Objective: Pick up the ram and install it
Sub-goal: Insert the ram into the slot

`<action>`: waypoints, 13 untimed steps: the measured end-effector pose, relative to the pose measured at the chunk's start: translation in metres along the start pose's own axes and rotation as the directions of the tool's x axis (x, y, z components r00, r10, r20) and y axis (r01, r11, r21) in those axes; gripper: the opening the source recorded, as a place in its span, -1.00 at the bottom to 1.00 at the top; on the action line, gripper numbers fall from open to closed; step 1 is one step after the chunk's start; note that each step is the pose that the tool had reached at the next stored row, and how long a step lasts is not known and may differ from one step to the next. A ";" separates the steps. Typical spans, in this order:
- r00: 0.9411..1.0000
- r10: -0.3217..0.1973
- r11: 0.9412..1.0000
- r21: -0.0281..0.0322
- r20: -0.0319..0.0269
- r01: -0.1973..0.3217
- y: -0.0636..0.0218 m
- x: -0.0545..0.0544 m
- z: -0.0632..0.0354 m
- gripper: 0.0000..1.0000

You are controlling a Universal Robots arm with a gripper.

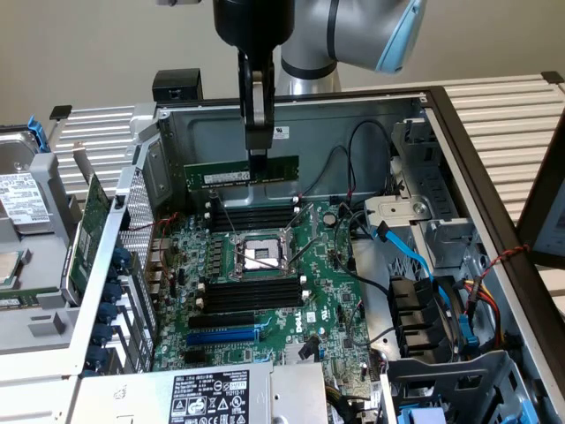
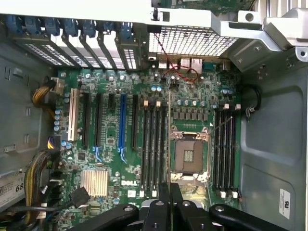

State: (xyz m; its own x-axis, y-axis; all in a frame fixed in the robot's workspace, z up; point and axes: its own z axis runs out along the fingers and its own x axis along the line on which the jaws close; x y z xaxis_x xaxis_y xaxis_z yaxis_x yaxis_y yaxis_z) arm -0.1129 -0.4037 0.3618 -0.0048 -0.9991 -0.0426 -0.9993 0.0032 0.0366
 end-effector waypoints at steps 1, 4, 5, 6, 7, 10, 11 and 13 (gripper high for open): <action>1.000 0.002 1.000 0.001 -0.004 -0.002 0.0000 0.000 0.0008 -0.74; 1.000 0.007 1.000 0.003 -0.011 -0.007 -0.0002 0.000 0.0033 -0.74; 1.000 0.007 1.000 0.004 -0.011 -0.007 -0.0002 0.000 0.0041 -0.74; 1.000 0.007 1.000 0.004 -0.011 -0.007 -0.0002 0.001 0.0046 -0.74; 1.000 0.007 1.000 0.004 -0.011 -0.007 -0.0002 0.002 0.0051 -0.74; 1.000 0.007 1.000 0.004 -0.010 -0.007 -0.0003 0.003 0.0086 -0.74; 1.000 0.007 1.000 0.004 -0.009 -0.007 -0.0004 0.003 0.0104 -0.74; 1.000 0.007 1.000 0.005 -0.008 -0.007 -0.0005 0.003 0.0140 -0.74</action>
State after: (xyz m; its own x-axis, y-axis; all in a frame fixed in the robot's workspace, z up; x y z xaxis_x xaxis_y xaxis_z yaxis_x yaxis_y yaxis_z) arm -0.1129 -0.4065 0.3476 -0.0119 -0.9993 -0.0348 -0.9994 0.0107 0.0319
